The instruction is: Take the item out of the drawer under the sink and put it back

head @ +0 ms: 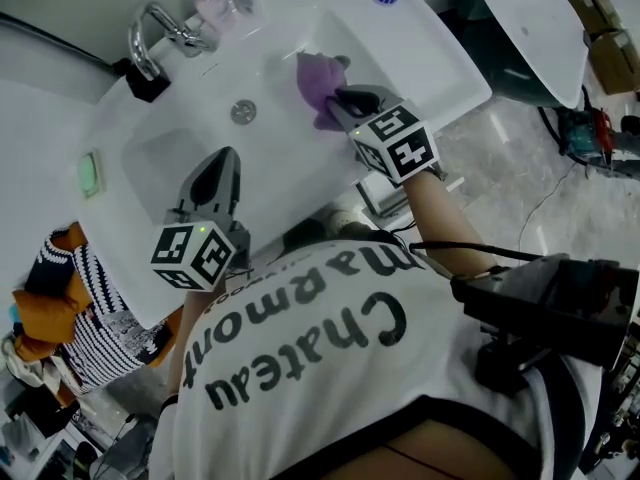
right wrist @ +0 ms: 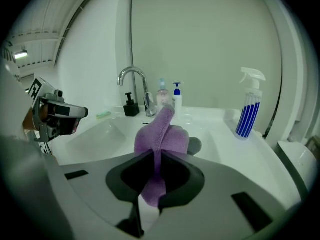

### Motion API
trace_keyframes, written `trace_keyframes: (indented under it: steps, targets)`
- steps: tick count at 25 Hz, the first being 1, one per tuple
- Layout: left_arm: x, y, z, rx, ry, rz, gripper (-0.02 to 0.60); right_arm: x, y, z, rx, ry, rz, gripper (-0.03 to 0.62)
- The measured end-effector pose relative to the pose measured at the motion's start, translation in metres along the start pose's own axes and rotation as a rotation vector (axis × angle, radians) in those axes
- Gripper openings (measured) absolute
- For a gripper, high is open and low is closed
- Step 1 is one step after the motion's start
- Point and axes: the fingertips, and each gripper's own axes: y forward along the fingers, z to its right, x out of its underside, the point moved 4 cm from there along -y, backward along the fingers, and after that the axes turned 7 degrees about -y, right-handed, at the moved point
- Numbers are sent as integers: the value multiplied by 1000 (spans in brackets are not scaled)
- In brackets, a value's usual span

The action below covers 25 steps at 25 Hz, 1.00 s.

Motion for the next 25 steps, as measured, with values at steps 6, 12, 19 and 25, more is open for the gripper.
trace_keyframes:
  steps: [6,12,19,25]
  targets:
    - [-6,1,-22,5,-6,-4,9,0,24,7,30,9,-40,52]
    - [-4,-5,-38,-28,-6,-18,9,12,47,12,52,-22,-110,52]
    - [-4,-10,-50,-44,-22,-16,9,39,72,8,19,-46,-264,54]
    - [-5,-14,-51,-61,-31,-5,9,43,88,12,-9,-82,-336,54]
